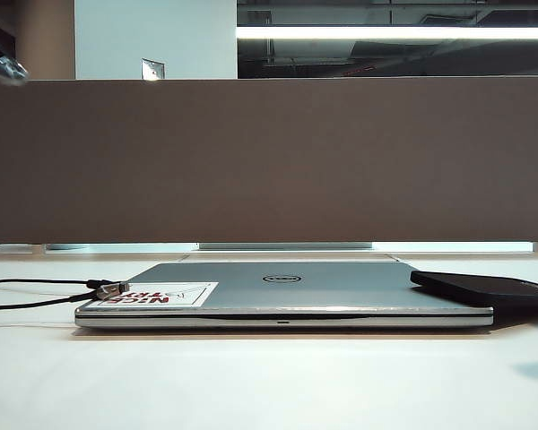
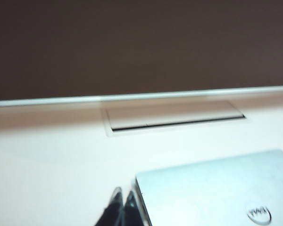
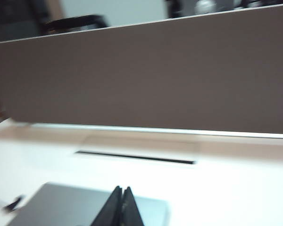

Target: Pick up the charging cable and the phone, plug the charging cable into the charging port on the phone, and finally place them back on the table.

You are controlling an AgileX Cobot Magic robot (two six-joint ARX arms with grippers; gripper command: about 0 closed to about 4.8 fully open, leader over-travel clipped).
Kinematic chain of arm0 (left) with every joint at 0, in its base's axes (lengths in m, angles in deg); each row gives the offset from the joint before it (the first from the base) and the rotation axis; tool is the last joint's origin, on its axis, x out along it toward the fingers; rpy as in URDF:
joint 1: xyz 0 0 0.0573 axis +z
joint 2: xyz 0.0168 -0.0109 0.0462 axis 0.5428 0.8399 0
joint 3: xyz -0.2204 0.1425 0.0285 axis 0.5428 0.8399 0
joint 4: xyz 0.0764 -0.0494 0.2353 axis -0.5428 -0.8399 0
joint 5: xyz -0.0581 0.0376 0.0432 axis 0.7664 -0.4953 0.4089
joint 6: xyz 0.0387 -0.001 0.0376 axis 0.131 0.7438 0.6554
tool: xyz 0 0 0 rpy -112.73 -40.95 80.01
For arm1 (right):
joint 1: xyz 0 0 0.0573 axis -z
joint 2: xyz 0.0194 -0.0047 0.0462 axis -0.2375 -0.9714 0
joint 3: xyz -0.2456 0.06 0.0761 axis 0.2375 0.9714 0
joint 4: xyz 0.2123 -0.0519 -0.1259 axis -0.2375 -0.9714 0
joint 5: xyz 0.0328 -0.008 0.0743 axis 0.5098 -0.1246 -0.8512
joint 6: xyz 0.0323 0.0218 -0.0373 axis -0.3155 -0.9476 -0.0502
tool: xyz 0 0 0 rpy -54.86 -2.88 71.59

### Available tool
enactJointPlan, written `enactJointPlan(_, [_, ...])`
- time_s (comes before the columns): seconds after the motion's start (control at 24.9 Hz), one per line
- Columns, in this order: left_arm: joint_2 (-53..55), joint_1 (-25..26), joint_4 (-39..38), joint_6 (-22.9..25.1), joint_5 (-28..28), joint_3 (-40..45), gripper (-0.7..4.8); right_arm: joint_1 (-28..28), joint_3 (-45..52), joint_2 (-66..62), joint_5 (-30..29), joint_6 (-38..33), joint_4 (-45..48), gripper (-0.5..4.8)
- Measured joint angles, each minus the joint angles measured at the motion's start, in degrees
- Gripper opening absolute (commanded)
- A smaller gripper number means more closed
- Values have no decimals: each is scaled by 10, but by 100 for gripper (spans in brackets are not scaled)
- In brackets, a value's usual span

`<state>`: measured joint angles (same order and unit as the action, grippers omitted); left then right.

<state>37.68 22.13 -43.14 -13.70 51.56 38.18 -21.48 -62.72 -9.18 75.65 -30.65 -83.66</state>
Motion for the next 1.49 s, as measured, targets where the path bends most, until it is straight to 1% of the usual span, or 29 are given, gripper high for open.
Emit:
enactJointPlan(0.04, [13, -4, 2, 2, 0, 0, -6, -19, 0, 0, 0, 0, -2, -4])
enactJointPlan(0.08, [28, -5, 0, 3, 0, 0, -6, -51, 0, 0, 6, 0, -2, -4])
enactJointPlan(0.12, [34, -4, -1, 6, 0, 0, -6, -69, 0, 0, 18, 0, -3, -4])
enactJointPlan(0.16, [40, -4, 0, 16, 0, 0, -6, -114, 0, 0, 48, 2, -5, -4])
enactJointPlan(0.2, [40, -4, -1, 20, 0, 0, -6, -138, 0, 0, 65, 5, -9, -4])
enactJointPlan(0.28, [40, -5, -3, 39, 0, 0, -6, -215, 0, 0, 113, 15, -32, -4])
enactJointPlan(0.36, [40, -7, -10, 48, 0, 0, -6, -272, 0, 0, 136, 27, -55, -4])
enactJointPlan(0.52, [41, -7, -33, 63, 0, 0, -6, -352, 0, 0, 169, 45, -96, -4])
enactJointPlan(0.6, [50, -14, -52, 89, -1, 0, -6, -400, 0, 0, 173, 47, -108, -4])
enactJointPlan(0.68, [59, -26, -59, 97, 0, 0, -6, -419, 1, 0, 172, 47, -108, -4])
enactJointPlan(0.72, [72, -40, -63, 107, 0, 0, -6, -438, 2, -1, 173, 48, -110, -4])
enactJointPlan(0.8, [90, -60, -62, 119, 0, 0, -6, -460, 1, -6, 175, 58, -118, -4])
enactJointPlan(1.04, [133, -63, -63, 155, -1, 0, -6, -488, 3, -11, 177, 72, -148, -4])
enactJointPlan(1.12, [141, -64, -64, 184, 0, 0, -6, -493, 3, -12, 177, 72, -150, -4])
enactJointPlan(1.16, [144, -64, -68, 206, 0, 0, -6, -494, 3, -12, 177, 72, -152, -4])
enactJointPlan(1.2, [146, -64, -78, 242, 0, 0, 2, -494, 3, -11, 178, 72, -153, -4])
enactJointPlan(1.25, [146, -64, -89, 269, 0, 0, 30, -493, 3, -11, 178, 72, -152, -4])
enactJointPlan(1.29, [146, -64, -96, 282, 0, 0, 85, -493, 3, -11, 178, 72, -153, -4])
enactJointPlan(1.33, [146, -64, -100, 289, 0, 0, 216, -493, 3, -11, 178, 72, -153, -4])
enactJointPlan(1.37, [146, -64, -106, 310, 0, 0, 353, -493, 3, -11, 178, 72, -153, -4])
enactJointPlan(1.41, [146, -64, -113, 336, 0, 0, 386, -493, 3, -11, 178, 72, -153, -4])
enactJointPlan(1.45, [146, -64, -119, 349, 0, 0, 399, -493, 3, -11, 178, 72, -152, -4])
enactJointPlan(1.49, [146, -64, -125, 363, 0, 0, 399, -493, 3, -11, 178, 72, -153, -4])
